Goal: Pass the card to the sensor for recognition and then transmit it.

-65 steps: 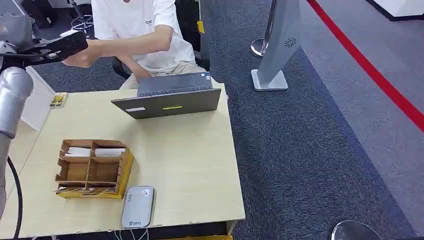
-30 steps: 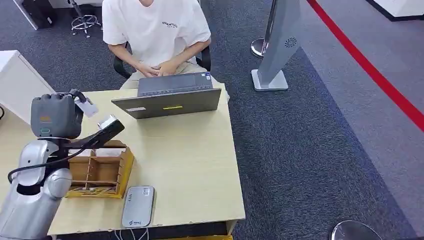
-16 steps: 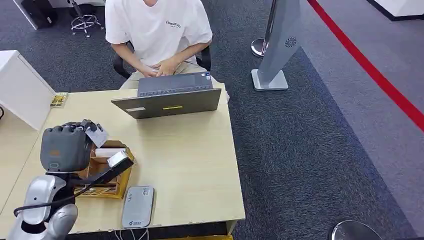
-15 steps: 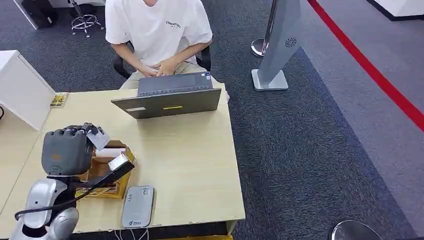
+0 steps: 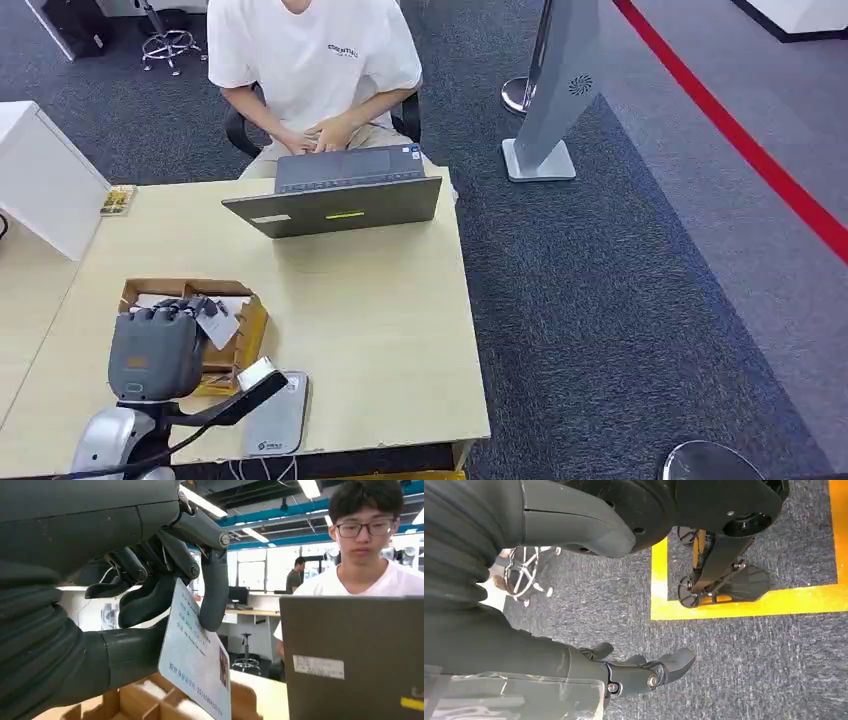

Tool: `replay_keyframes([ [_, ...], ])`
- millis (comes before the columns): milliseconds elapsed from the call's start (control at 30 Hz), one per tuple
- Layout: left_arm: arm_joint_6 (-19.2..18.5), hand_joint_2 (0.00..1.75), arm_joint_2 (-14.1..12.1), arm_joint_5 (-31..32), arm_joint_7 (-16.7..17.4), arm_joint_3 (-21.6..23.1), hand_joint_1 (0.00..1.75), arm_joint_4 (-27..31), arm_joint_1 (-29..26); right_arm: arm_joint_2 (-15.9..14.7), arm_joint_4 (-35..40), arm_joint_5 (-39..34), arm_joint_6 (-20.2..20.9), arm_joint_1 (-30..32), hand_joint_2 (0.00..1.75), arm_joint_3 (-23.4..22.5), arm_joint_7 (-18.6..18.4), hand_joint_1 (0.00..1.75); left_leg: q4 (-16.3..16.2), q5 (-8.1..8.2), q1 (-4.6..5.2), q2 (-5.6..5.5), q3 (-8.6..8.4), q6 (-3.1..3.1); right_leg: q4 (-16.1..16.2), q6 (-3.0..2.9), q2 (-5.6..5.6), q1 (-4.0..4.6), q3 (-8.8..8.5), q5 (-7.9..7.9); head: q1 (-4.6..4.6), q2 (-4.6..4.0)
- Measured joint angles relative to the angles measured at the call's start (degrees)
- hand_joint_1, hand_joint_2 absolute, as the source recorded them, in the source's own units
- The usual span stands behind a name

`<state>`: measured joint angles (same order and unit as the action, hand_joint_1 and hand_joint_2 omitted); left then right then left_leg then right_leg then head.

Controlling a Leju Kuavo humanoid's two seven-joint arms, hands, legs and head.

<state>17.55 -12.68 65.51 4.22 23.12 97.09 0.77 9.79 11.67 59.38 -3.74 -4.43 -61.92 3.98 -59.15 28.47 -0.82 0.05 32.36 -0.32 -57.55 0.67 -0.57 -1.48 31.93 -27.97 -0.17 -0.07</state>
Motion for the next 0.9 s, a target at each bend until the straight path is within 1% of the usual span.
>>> replay_keyframes([
  [233,0.00,1.75,1.40,1.77,0.04,0.00,1.75,1.31,-5.39,0.26,0.00,-0.09,-0.31,0.15,1.75,-0.72,-0.11,0.00,0.01,0.02,0.00,0.00,0.02,-0.01,0.01,0.00,0.01,0.00,0.02,-0.02,0.00,0.00],
  [400,-0.07,1.75,1.84,1.81,0.22,0.00,1.75,1.31,-7.72,0.26,0.00,-0.04,-0.37,0.15,1.75,-0.85,-0.11,0.00,0.01,0.01,0.00,0.00,0.01,-0.01,0.01,0.00,0.02,0.00,0.01,-0.01,0.00,0.00],
  [567,-1.07,1.75,1.81,2.23,0.81,0.04,1.75,1.24,-8.49,0.26,0.00,0.11,-0.37,0.14,1.75,-0.85,0.07,0.00,0.01,0.01,0.00,-0.01,0.01,-0.01,0.01,0.01,0.02,0.00,0.00,-0.01,0.00,0.00],
  [900,-1.66,1.75,1.81,2.38,1.29,0.07,1.75,1.16,-8.70,0.26,0.00,0.20,-0.35,0.14,1.75,-0.85,0.13,0.00,0.01,0.01,0.00,-0.01,0.02,-0.01,0.01,0.01,0.02,0.00,0.01,-0.01,0.00,0.02],
])
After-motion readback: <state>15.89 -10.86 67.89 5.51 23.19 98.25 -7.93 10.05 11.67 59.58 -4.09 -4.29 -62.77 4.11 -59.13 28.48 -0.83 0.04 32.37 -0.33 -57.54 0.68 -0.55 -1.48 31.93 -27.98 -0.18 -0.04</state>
